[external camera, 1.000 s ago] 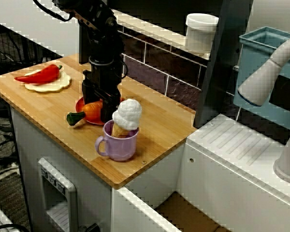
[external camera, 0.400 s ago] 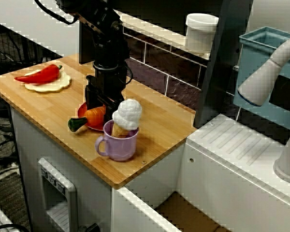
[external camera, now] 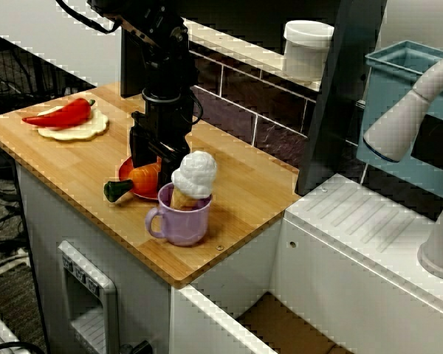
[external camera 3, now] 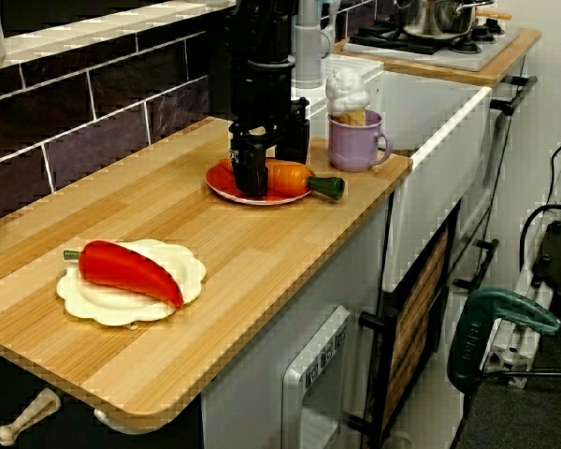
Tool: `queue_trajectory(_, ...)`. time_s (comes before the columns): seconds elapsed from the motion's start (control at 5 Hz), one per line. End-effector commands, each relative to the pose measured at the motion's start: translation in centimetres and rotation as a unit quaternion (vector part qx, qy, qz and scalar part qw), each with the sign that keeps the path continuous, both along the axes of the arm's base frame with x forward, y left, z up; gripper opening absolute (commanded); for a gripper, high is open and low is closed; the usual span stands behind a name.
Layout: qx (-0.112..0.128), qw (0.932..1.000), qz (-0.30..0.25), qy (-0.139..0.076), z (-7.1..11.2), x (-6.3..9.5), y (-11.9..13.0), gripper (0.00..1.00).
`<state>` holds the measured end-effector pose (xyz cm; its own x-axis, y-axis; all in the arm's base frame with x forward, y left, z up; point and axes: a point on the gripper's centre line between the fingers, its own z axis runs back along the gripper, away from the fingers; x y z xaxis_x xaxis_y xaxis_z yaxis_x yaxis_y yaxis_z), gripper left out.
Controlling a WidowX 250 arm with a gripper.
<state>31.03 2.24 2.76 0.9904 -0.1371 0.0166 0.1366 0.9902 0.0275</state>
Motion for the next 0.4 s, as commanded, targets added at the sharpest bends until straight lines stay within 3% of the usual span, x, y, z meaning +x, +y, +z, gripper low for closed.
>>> queue_trajectory(0.0,0.006,0.9990,0.003,-0.044,3.08,0.97,1.25,0.00)
queue_trajectory(0.2,-0.002,0.9991,0.007,-0.042,4.04,1.01,1.71,0.00)
